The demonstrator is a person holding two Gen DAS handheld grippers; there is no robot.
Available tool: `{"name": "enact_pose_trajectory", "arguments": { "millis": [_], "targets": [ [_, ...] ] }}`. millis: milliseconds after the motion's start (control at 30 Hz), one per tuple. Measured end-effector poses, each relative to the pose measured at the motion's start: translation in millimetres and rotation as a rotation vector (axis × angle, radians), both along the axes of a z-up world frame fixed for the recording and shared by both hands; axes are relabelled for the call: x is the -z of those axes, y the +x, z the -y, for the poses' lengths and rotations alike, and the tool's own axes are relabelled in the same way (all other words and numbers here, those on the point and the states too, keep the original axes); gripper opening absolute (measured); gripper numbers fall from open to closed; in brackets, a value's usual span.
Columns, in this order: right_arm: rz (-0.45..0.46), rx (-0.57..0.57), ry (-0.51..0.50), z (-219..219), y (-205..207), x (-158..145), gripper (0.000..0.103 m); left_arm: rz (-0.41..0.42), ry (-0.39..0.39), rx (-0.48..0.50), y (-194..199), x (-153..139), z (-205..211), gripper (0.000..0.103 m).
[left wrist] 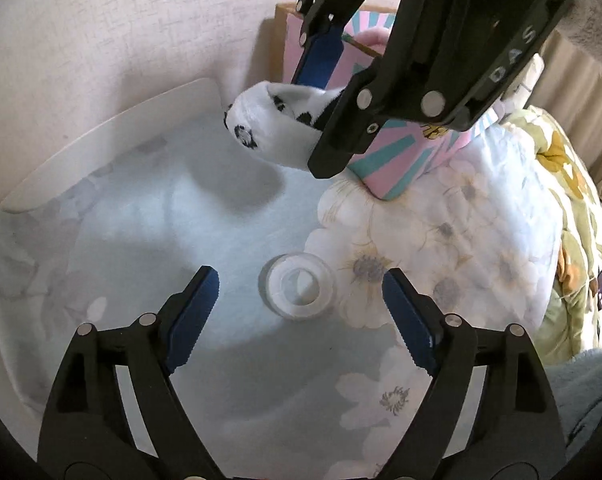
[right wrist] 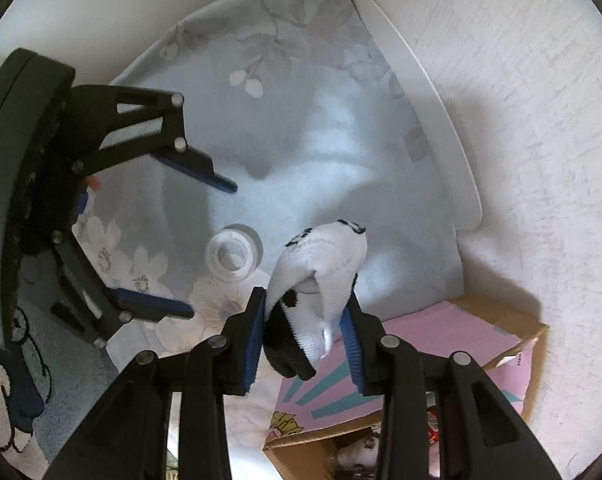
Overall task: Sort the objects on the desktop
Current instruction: 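Grasp the white-and-black sock with the right tool while the left tool grasps the clear tape roll, then carry the sock over the box with the right tool while the left tool carries the tape roll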
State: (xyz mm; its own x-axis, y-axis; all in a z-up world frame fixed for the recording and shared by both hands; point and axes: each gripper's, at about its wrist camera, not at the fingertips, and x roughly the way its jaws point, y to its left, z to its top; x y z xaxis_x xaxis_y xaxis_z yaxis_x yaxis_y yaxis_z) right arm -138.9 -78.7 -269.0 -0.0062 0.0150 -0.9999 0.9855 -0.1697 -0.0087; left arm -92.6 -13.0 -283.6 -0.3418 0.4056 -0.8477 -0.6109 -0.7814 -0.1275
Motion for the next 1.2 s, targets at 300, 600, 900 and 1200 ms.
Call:
{"name": "enact_pose_trajectory", "arguments": {
  "millis": [300, 600, 900, 1200],
  "targets": [
    [0.007, 0.025, -0.019, -10.0, -6.0, -1.5, 0.033, -0.071, -0.074, 0.038, 4.2, 25.0, -10.7, 0.073],
    [-0.002, 0.016, -0.026, -15.0, -10.3, -14.0, 0.033, -0.085, -0.062, 0.020, 7.9, 16.8, -8.5, 0.040],
    [-0.025, 0.029, -0.081, -32.1, -13.1, -80.8, 0.033, -0.165, -0.060, -0.005, -3.1, -75.7, -19.9, 0.040],
    [-0.084, 0.099, -0.120, -94.3, -27.5, -138.4, 0.033, -0.256, -0.066, 0.048, -16.0, -146.6, -73.4, 0.040]
  ]
}}
